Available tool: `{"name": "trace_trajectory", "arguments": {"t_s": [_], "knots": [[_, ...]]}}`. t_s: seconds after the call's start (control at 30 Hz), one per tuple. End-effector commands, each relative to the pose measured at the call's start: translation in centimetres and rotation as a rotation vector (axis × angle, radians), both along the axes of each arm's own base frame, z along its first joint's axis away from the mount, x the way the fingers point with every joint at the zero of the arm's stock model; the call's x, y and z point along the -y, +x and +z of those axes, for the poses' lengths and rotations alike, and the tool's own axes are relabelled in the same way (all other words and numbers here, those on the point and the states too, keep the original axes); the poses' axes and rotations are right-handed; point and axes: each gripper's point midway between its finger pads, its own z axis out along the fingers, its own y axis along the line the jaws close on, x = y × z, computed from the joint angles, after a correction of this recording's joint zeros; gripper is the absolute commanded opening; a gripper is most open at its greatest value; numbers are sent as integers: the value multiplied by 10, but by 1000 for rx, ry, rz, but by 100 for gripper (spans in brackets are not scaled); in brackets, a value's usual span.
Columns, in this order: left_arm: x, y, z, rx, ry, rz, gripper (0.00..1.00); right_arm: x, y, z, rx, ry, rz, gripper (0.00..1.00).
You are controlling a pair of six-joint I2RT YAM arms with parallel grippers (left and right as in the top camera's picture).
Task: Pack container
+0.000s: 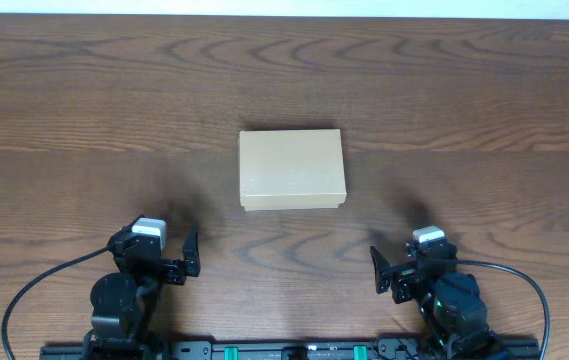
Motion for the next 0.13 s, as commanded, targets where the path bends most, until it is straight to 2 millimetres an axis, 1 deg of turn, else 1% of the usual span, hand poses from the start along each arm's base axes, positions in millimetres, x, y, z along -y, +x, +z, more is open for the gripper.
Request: {"name": "trace_trajectory", "arguments": {"t_s": [0.0, 0.1], "knots": [[-4, 1, -10, -17, 7, 22, 95, -1, 0, 1, 11, -11, 10, 99], [-4, 1, -10, -17, 7, 22, 95, -1, 0, 1, 11, -11, 10, 99]]}}
